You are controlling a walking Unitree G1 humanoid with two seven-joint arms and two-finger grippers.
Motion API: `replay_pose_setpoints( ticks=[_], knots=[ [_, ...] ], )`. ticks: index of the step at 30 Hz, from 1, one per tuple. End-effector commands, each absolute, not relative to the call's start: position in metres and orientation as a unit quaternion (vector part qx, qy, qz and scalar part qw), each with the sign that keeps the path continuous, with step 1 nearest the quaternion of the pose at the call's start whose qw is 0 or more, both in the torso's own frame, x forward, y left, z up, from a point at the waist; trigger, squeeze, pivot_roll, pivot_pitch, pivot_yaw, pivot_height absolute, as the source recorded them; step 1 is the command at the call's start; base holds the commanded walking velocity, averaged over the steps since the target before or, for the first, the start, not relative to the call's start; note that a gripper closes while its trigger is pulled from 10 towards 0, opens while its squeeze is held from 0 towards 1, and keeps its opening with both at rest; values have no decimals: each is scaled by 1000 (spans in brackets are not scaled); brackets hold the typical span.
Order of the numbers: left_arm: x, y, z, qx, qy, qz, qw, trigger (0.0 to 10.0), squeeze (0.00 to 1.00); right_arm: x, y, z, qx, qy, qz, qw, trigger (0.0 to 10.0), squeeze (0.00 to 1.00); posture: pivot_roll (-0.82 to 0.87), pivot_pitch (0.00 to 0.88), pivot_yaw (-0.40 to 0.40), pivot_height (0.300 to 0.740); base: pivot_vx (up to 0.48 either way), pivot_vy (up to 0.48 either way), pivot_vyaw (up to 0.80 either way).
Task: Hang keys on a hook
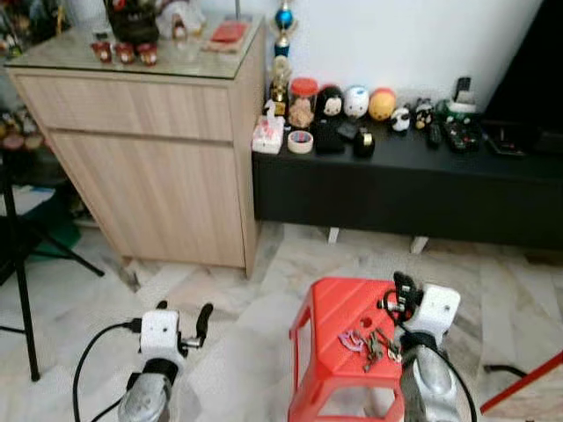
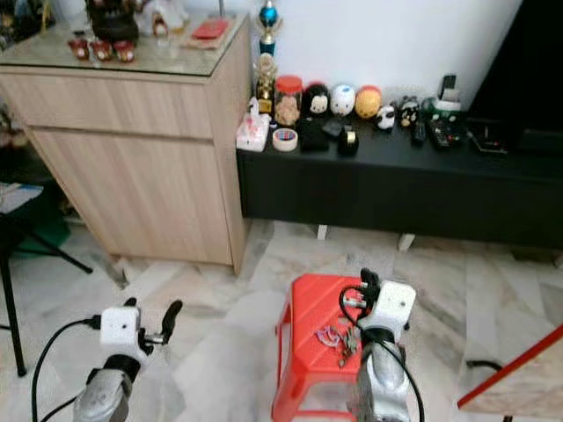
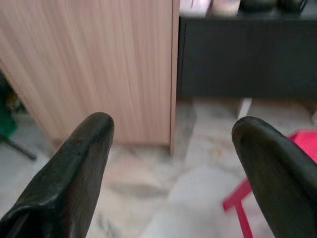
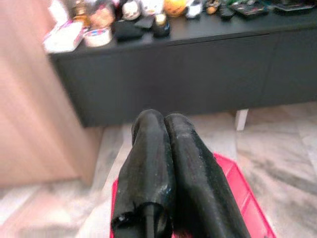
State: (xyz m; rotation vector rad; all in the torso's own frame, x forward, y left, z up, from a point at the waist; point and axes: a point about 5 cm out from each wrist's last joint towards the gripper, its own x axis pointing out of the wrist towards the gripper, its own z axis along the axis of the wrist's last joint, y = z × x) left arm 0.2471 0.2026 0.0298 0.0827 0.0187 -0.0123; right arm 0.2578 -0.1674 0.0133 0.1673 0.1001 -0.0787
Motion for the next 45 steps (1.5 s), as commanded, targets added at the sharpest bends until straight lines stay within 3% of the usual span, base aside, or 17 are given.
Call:
replay_pose_setpoints(
  ticks=[1,5,19,34,45],
  knots=[
    [247,199,37,30,-5,-11,999,10000,0,256,-165,19,64,37,-27,997,10000,0,84,39,-84,723,0,0,0],
    [248,200,43,25,-9,-7,1000,10000,0,250,-168,15,66,59,-58,994,10000,0,81,44,-80,719,0,0,0],
    [250,190,43,9,14,-24,1000,10000,0,257,-166,14,63,86,-64,992,10000,0,78,48,-73,634,0,0,0],
    [255,182,42,9,29,-43,999,10000,0,264,-159,19,72,84,-56,992,10000,0,76,13,-74,634,0,0,0],
    [258,179,41,7,33,-47,998,10000,0,268,-157,18,76,91,-52,992,10000,0,75,0,-71,634,297,0,0]
  ],
)
